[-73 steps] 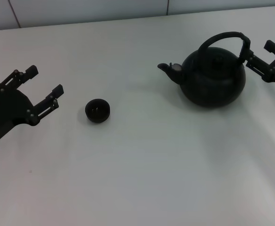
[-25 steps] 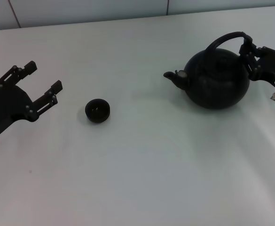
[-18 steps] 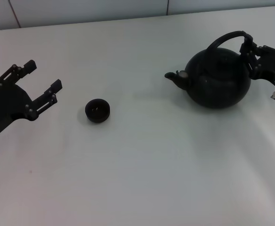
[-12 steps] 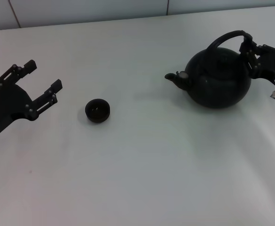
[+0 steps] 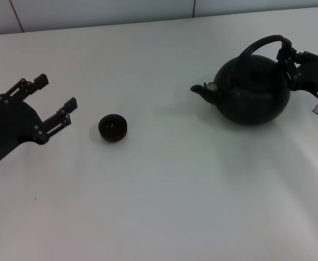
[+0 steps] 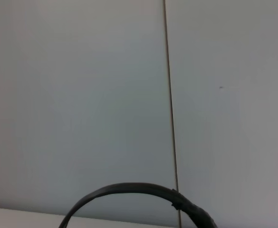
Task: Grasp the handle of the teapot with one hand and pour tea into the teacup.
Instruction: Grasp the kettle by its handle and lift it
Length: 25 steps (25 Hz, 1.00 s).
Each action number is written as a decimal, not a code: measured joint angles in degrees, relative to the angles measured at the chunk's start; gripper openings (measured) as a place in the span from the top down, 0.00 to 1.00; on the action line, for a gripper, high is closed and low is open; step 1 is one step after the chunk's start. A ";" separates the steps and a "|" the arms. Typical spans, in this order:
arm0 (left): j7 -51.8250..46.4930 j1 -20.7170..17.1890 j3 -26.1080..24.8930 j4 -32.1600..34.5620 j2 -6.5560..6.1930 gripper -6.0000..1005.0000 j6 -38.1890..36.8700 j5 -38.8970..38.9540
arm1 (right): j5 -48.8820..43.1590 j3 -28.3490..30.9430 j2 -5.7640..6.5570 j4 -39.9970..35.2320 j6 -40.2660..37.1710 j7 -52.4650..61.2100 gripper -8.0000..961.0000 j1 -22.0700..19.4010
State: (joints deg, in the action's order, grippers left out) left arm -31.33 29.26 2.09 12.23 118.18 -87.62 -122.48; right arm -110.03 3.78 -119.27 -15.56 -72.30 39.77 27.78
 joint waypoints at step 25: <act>-16.14 -2.25 20.38 17.14 -0.14 0.25 -9.11 -0.32 | -0.01 -0.53 0.10 -0.01 -0.74 0.05 0.88 0.15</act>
State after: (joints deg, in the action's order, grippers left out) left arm -47.47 27.01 22.47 29.36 118.03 -96.74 -122.80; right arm -110.04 3.25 -119.18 -15.57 -73.04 39.81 27.92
